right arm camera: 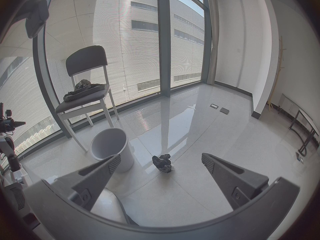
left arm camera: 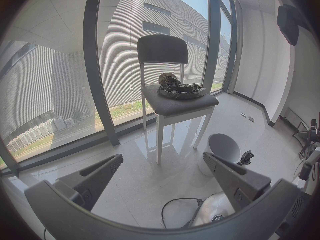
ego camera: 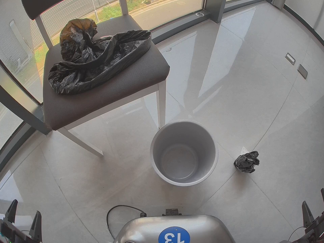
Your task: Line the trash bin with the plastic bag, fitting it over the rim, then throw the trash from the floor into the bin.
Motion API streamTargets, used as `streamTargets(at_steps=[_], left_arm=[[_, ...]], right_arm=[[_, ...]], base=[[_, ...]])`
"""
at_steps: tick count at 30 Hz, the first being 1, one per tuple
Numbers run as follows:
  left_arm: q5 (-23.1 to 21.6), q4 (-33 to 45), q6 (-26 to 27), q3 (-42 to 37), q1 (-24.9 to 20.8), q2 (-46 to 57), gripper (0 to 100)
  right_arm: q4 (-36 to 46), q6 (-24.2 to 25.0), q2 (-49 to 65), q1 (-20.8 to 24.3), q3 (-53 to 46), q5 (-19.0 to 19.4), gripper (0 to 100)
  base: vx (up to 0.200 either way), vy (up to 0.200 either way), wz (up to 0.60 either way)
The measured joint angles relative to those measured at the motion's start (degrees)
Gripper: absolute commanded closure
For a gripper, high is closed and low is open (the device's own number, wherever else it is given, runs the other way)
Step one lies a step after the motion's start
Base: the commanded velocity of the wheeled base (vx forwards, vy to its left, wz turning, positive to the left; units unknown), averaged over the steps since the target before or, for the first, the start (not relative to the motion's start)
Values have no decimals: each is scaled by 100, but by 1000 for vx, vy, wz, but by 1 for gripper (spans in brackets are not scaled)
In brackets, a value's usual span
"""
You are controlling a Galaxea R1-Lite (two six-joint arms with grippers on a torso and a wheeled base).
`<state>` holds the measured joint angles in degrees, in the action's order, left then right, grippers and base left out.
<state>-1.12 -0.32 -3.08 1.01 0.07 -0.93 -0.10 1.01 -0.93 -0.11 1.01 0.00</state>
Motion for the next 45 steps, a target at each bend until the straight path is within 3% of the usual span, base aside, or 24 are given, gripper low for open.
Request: streamTargets(at_steps=[12, 17, 21, 26, 33, 38, 45], left_arm=[[221, -239, -88, 185, -60, -56, 0], [457, -233, -299, 1100, -368, -583, 0], [528, 122, 117, 1938, -644, -1224, 0], [158, 411, 819, 2881, -1057, -2236, 0], [-144, 645, 812, 3973, -1295, -3760, 0], [-891, 770, 641, 5033, -983, -4990, 0], [-1237, 595, 502, 6070, -38, -6506, 0]], right_arm=[[10, -1, 0, 4, 0, -5, 0], [12, -6, 0, 4, 0, -7, 0], [15, -4, 0, 13, 0, -7, 0], [17, -1, 0, 21, 0, -7, 0], [17, 0, 0, 27, 0, -10, 0], [20, 7, 0, 32, 0, -10, 0], [20, 10, 0, 29, 0, -10, 0]], base=[[0, 0, 0], [0, 0, 0], [0, 0, 0], [0, 0, 0], [0, 0, 0], [0, 0, 0], [0, 0, 0]])
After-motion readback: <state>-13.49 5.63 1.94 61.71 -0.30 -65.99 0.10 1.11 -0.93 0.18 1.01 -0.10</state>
